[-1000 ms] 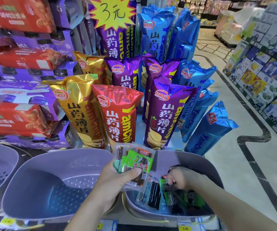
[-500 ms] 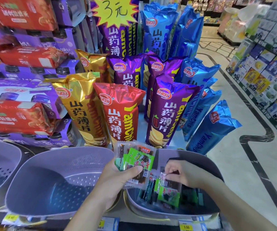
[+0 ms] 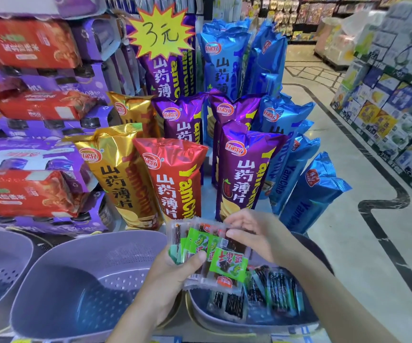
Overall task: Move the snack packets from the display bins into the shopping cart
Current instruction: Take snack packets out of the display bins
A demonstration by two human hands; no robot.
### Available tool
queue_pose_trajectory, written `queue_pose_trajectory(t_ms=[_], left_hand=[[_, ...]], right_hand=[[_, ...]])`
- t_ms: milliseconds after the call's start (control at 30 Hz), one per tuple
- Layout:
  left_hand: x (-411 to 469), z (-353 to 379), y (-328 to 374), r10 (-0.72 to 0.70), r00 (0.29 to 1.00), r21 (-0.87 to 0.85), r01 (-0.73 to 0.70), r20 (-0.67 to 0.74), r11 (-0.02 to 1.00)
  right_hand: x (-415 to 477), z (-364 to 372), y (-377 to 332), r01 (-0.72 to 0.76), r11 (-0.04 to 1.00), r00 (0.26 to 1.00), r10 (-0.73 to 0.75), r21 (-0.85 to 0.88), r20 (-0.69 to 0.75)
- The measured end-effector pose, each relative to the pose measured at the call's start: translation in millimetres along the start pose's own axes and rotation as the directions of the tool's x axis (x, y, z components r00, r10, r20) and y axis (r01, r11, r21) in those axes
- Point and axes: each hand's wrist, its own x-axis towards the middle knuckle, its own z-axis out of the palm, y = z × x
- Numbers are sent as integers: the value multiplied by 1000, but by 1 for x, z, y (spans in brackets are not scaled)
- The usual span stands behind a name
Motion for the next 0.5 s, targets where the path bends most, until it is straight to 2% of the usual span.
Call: queue_pose_trajectory(t_ms=[133,300,433,500], left_hand=[[-1,-2,0,6,1000,-37,-6,5,999],[0,-3,-1,9,1000,-5,-9,-14,1000],[2,-2,-1,10,1000,17,-10,2,1000],[2,-2,-2,16,1000,11,-16,5,1000]], right_hand=[[8,25,-7,17,999,990,-22,-36,-140],[14,53,-4,42,999,969,-38,13,-243],[11,28,0,-64,998,995,62,-17,-77],[8,8,13,-165,985,986,164,56,20]])
